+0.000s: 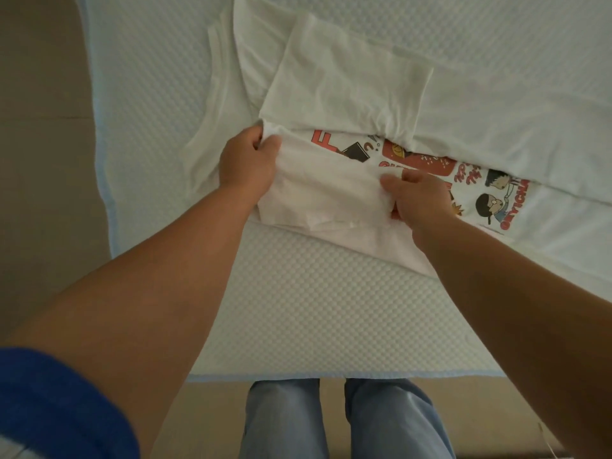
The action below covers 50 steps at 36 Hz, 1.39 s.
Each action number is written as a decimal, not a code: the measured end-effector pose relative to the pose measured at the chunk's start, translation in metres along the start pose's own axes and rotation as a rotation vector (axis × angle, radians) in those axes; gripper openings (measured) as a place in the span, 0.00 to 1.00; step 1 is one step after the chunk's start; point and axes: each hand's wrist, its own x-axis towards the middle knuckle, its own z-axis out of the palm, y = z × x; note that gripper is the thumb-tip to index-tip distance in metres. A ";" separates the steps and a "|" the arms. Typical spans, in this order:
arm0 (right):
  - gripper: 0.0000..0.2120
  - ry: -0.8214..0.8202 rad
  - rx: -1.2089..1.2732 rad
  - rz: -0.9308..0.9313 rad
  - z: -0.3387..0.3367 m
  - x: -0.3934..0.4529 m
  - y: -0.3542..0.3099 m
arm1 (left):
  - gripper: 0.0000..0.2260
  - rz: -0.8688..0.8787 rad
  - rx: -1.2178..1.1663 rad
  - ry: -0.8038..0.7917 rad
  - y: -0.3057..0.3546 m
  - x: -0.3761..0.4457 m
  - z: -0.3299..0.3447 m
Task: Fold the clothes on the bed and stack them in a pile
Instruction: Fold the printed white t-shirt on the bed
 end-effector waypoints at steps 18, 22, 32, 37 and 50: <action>0.13 -0.015 -0.641 -0.441 -0.013 0.018 0.007 | 0.41 0.024 -0.137 -0.309 -0.022 -0.027 -0.010; 0.09 0.002 -0.554 -0.421 -0.011 0.017 0.008 | 0.35 0.045 -0.071 -0.122 -0.027 -0.020 -0.016; 0.10 0.025 -0.608 -0.461 -0.011 0.017 0.014 | 0.25 0.240 0.344 0.109 -0.010 -0.033 -0.016; 0.06 0.001 -0.418 -0.504 -0.016 0.013 0.014 | 0.21 0.566 0.553 -0.032 0.025 -0.019 0.003; 0.18 0.042 -0.450 -0.354 -0.017 0.034 0.011 | 0.14 0.586 0.635 -0.103 0.044 0.013 0.010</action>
